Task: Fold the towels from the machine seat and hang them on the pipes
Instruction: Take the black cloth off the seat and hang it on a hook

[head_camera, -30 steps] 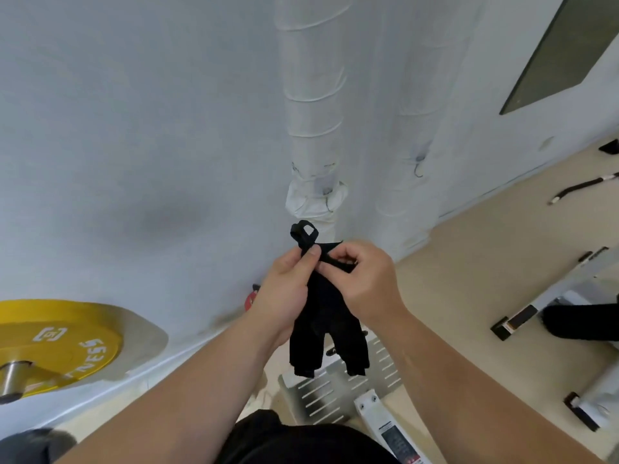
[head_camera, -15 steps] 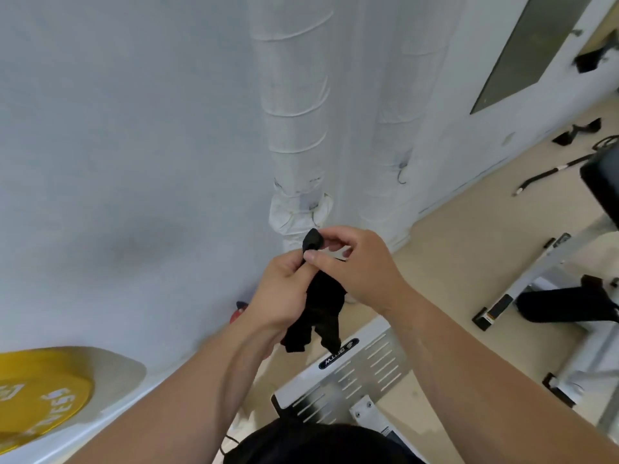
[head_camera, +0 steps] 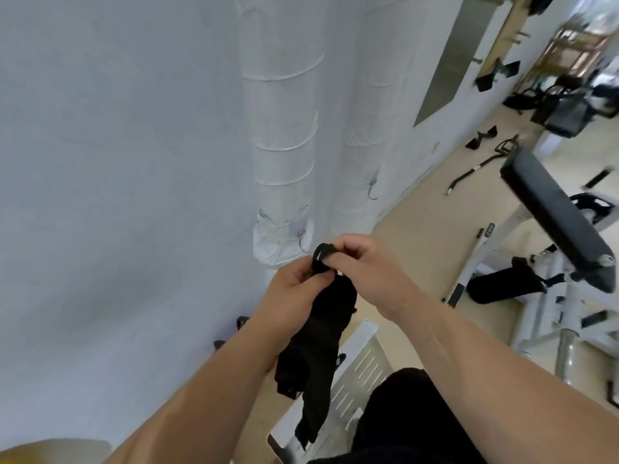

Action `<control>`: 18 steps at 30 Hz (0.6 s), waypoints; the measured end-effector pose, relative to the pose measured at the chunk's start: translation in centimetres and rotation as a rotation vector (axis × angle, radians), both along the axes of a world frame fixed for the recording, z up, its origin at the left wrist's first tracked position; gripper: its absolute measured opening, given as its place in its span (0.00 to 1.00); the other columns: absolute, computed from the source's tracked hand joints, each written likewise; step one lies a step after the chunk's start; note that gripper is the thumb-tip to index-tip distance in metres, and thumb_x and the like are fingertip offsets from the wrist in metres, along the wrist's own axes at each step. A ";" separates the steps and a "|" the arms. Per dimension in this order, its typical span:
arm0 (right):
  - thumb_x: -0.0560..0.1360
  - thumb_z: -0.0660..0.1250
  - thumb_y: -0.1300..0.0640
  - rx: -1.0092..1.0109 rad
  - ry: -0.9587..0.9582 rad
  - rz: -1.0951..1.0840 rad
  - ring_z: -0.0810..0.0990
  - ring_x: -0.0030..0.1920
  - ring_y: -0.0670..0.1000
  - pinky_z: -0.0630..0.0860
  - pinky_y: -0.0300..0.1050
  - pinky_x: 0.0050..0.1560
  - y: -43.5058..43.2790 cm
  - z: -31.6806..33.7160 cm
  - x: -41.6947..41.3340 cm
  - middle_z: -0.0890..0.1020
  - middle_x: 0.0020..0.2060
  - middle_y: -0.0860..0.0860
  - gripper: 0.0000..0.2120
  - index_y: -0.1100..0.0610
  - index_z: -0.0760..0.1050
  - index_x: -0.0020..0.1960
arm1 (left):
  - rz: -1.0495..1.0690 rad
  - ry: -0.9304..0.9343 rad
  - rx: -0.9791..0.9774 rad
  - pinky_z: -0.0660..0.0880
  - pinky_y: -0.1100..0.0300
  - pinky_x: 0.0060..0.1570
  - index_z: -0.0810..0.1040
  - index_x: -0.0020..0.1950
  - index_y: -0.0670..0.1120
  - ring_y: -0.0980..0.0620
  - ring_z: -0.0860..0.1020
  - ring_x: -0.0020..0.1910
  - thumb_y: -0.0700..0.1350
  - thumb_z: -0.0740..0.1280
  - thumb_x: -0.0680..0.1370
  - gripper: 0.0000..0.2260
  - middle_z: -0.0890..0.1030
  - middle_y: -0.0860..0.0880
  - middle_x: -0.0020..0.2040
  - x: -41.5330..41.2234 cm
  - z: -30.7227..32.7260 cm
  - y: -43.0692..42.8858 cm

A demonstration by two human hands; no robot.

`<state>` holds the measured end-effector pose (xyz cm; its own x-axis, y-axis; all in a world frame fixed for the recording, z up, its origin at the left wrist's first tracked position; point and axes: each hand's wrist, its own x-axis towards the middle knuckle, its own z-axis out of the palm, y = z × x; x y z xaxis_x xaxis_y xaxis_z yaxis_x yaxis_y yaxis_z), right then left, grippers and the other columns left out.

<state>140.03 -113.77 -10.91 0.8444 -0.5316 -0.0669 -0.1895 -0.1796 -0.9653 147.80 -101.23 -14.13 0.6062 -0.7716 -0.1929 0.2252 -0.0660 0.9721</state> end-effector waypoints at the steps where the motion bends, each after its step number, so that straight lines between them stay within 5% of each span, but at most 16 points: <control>1: 0.77 0.70 0.58 -0.003 0.012 0.000 0.76 0.39 0.50 0.73 0.47 0.44 -0.3 0.1 0.0 0.82 0.39 0.62 0.08 0.57 0.82 0.39 | 0.004 -0.005 -0.001 0.81 0.55 0.48 0.83 0.53 0.45 0.45 0.85 0.47 0.39 0.66 0.81 0.06 0.86 0.42 0.47 0.0 -0.2 -0.3; 6: 0.77 0.71 0.59 -0.043 0.043 0.000 0.74 0.35 0.46 0.71 0.41 0.39 -2.6 -0.3 0.1 0.78 0.33 0.51 0.09 0.58 0.80 0.39 | 0.043 0.032 -0.062 0.80 0.55 0.45 0.78 0.53 0.46 0.46 0.84 0.44 0.38 0.65 0.81 0.05 0.85 0.41 0.45 0.3 -0.5 -2.6; 10: 0.77 0.71 0.58 -0.045 0.008 -0.012 0.73 0.34 0.48 0.70 0.43 0.36 -5.7 -1.0 0.4 0.76 0.32 0.52 0.11 0.60 0.78 0.38 | 0.083 -0.090 -0.058 0.79 0.55 0.45 0.79 0.51 0.47 0.50 0.83 0.42 0.39 0.65 0.83 0.05 0.85 0.46 0.43 0.8 -0.5 -5.7; 14: 0.78 0.72 0.57 -0.095 -0.060 0.035 0.70 0.35 0.48 0.67 0.39 0.36 -10.4 -2.1 0.7 0.75 0.33 0.52 0.10 0.62 0.79 0.42 | 0.150 -0.196 -0.022 0.80 0.45 0.50 0.80 0.48 0.49 0.47 0.81 0.44 0.41 0.64 0.83 0.07 0.84 0.42 0.46 1.4 -1.5 -10.3; 18: 0.79 0.70 0.58 0.006 -0.093 0.102 0.73 0.40 0.51 0.70 0.47 0.43 -17.1 -5.1 0.9 0.77 0.38 0.56 0.06 0.59 0.80 0.45 | 0.175 -0.071 -0.057 0.78 0.55 0.40 0.80 0.47 0.48 0.49 0.81 0.40 0.40 0.62 0.83 0.10 0.82 0.46 0.40 1.4 -3.0 -16.3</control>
